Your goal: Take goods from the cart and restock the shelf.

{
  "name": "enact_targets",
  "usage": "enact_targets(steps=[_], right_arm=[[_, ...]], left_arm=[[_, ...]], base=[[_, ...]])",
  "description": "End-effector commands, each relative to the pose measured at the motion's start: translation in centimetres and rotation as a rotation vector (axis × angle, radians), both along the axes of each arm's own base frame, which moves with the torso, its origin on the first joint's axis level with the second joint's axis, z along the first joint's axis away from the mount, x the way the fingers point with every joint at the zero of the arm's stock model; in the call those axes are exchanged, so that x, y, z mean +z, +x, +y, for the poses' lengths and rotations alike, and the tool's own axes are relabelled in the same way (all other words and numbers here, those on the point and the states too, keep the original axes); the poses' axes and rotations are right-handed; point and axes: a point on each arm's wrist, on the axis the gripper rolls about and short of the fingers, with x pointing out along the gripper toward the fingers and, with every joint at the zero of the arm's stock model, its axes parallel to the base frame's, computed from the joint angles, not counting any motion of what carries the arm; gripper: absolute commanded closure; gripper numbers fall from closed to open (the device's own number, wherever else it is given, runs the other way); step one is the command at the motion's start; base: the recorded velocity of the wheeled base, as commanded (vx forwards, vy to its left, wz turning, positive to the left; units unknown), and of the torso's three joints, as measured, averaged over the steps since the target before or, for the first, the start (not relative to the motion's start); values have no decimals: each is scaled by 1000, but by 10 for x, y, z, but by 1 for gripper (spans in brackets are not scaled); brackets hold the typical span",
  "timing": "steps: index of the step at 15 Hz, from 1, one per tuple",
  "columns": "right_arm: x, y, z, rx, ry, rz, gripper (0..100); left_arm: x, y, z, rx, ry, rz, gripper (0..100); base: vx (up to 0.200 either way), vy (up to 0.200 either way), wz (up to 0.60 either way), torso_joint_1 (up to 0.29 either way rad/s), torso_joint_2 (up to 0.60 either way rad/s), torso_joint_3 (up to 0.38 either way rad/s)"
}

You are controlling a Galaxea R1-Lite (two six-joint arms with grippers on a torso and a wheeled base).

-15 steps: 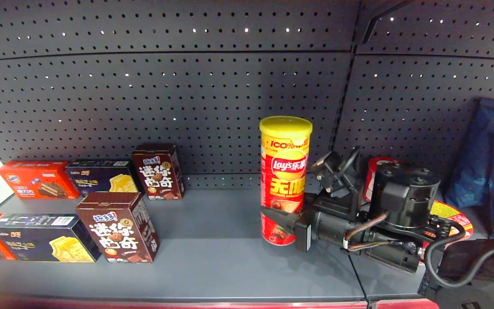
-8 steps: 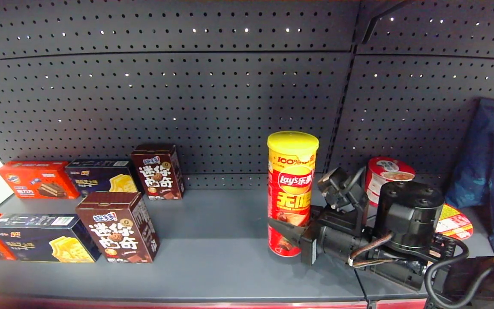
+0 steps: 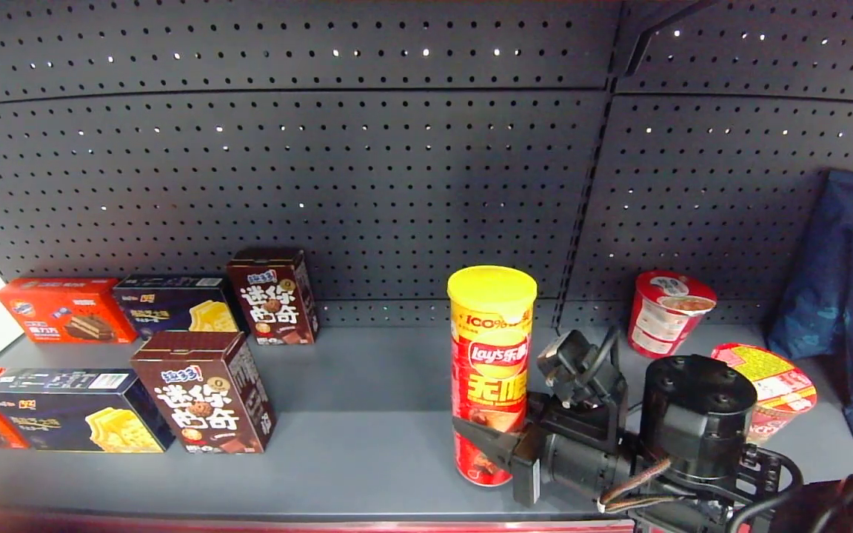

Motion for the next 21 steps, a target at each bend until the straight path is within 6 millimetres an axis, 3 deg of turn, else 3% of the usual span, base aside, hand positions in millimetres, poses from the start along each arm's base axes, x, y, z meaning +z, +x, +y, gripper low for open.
enact_targets(steps=[1,5,10,19,20,21], right_arm=[[-9,-6,-5,3,-6,5,100],[-23,-8,-10,-2,4,-7,100],[-38,4,-4,-16,22,-26,100],[-45,14,1,-19,12,-27,100],[-46,13,0,-17,6,-24,0],[-46,12,0,-16,5,-23,0]], left_arm=[[0,0,0,12,0,-1,100],[3,1,0,15,0,0,100],[4,1,0,19,0,-1,100],[0,1,0,18,1,8,100],[-1,1,0,18,1,13,100],[-4,-1,0,18,5,37,100]], base=[[0,0,0,0,0,0],[0,0,0,0,0,0],[0,0,0,0,0,0],[0,0,0,0,0,0],[0,0,0,0,0,0],[0,0,0,0,0,0]])
